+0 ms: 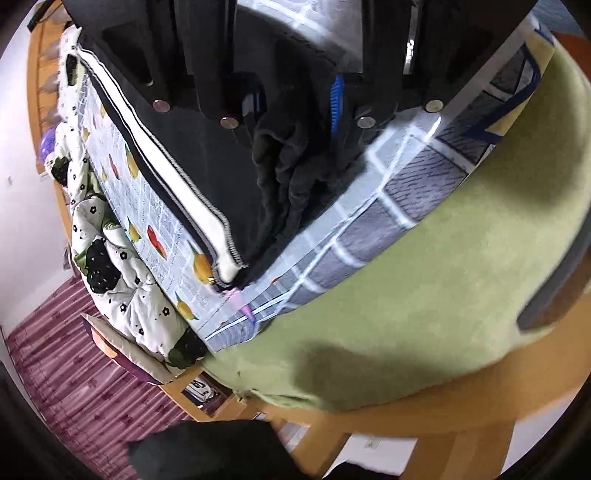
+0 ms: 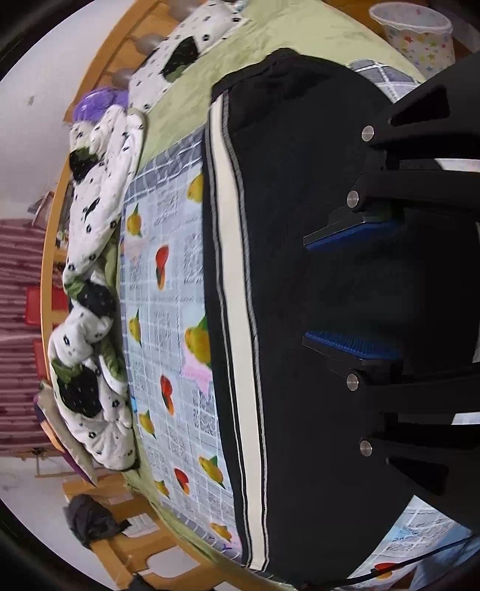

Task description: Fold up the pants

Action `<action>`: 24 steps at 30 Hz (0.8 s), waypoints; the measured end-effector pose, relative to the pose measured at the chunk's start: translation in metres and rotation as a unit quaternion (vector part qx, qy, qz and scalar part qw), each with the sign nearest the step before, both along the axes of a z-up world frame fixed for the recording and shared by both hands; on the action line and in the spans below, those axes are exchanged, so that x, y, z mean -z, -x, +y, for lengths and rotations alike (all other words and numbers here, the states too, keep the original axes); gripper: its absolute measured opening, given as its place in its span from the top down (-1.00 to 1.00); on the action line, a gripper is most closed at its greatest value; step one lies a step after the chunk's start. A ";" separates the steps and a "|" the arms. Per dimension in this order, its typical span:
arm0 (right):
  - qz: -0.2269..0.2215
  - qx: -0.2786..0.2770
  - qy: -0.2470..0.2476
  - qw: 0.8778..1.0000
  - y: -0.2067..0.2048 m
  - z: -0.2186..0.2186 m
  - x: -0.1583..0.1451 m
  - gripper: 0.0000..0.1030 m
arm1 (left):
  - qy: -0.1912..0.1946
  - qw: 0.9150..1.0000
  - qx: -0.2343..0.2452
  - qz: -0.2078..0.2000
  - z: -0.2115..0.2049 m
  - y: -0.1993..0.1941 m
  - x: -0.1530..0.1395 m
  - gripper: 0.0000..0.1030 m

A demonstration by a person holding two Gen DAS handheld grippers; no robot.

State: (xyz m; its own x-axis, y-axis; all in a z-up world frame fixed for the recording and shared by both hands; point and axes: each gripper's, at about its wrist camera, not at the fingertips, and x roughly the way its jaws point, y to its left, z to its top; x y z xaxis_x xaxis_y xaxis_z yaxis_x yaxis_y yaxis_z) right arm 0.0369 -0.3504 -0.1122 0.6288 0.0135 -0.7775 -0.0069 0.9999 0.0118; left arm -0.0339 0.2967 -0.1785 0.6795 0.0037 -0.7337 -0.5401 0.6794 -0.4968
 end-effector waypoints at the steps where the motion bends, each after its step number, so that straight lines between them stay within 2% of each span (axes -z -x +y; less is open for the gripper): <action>1: 0.000 0.001 -0.005 1.000 0.001 -0.005 0.000 0.13 | -0.019 1.000 0.006 -0.007 -0.008 -0.002 -0.010 0.62; 3: -0.006 0.004 -0.014 1.000 0.008 -0.020 0.001 0.13 | -0.063 0.998 0.025 -0.020 -0.032 -0.009 -0.036 0.64; 6: -0.014 0.007 -0.021 1.000 0.018 -0.040 0.001 0.13 | -0.130 0.989 0.057 -0.037 -0.077 -0.022 -0.074 0.65; 10: -0.026 0.020 -0.030 0.999 0.031 -0.068 0.006 0.13 | -0.189 0.969 0.140 -0.071 -0.169 -0.045 -0.120 0.66; 13: -0.024 0.044 -0.042 0.998 0.034 -0.094 0.014 0.13 | -0.214 0.952 0.200 -0.085 -0.244 -0.057 -0.134 0.66; 16: -0.020 0.073 -0.067 0.995 0.035 -0.119 0.019 0.13 | -0.218 0.937 0.258 -0.088 -0.312 -0.062 -0.128 0.66; 17: -0.021 0.080 -0.075 0.994 0.035 -0.126 0.020 0.13 | -0.219 0.930 0.283 -0.084 -0.342 -0.066 -0.118 0.66; 19: -0.028 0.097 -0.084 0.991 0.038 -0.139 0.020 0.13 | -0.214 0.922 0.313 -0.076 -0.378 -0.067 -0.100 0.66; 22: -0.035 0.110 -0.093 0.989 0.042 -0.152 0.021 0.13 | -0.180 0.911 0.368 -0.050 -0.434 -0.064 -0.061 0.66; 24: -0.035 0.115 -0.098 0.988 0.044 -0.157 0.022 0.13 | -0.156 0.900 0.407 -0.019 -0.468 -0.058 -0.029 0.66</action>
State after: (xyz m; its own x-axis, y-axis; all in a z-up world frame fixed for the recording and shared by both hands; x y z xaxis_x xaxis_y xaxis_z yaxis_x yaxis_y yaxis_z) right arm -0.0074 -0.5072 -0.1346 0.6845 0.0100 -0.7289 0.2123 0.9538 0.2124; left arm 0.0242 -0.1718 -0.1500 0.5752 -0.3036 -0.7596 0.2119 0.9522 -0.2202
